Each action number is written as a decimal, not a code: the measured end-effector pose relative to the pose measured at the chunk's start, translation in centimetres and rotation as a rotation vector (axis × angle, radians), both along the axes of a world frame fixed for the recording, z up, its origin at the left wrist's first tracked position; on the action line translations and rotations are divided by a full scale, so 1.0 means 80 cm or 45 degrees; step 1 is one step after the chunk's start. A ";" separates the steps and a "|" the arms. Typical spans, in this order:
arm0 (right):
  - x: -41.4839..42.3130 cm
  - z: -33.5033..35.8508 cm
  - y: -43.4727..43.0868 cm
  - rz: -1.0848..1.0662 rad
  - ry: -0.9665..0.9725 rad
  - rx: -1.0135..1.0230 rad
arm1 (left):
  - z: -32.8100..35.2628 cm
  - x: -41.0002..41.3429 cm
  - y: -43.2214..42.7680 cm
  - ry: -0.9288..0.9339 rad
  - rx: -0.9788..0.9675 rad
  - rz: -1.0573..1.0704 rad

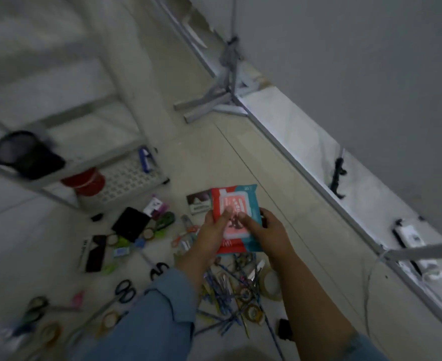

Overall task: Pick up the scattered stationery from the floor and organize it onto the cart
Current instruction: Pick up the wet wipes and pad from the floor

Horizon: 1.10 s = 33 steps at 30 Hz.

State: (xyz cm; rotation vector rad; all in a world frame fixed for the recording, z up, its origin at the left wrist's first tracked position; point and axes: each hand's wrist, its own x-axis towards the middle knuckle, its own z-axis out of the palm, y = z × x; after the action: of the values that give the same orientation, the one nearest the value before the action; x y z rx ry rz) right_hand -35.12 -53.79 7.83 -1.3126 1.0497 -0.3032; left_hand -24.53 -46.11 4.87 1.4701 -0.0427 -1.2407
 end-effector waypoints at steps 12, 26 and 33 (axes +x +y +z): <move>0.195 0.247 0.147 0.496 -0.022 0.341 | 0.244 0.157 0.195 -0.057 0.110 0.486; 0.448 0.342 0.170 0.435 -0.176 0.141 | 0.336 0.368 0.276 -0.838 0.262 0.757; 0.557 0.347 0.178 0.490 -0.124 0.039 | 0.343 0.409 0.277 -0.945 0.363 0.575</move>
State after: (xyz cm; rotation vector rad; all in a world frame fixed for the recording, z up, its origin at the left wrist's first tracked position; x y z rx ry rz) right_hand 9.43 -39.54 35.56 -1.4252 0.6983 -0.0588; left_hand 8.20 -23.94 32.30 1.9877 -0.0277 -0.3047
